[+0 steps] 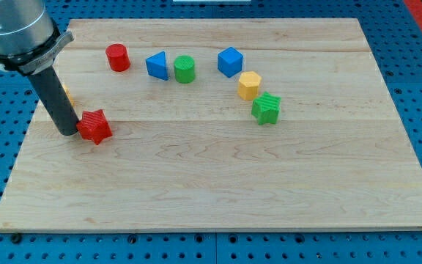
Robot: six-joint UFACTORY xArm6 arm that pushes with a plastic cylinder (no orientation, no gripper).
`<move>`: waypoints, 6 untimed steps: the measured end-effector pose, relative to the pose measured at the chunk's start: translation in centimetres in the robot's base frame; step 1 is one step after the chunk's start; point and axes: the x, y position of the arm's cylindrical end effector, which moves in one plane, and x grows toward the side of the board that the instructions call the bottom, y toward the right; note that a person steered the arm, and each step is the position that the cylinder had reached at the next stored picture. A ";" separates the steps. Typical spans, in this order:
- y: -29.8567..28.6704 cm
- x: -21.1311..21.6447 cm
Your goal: Move the red star towards the bottom left
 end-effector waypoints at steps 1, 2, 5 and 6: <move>0.3 -4.7; 3.6 -3.5; 3.5 0.4; 4.9 5.3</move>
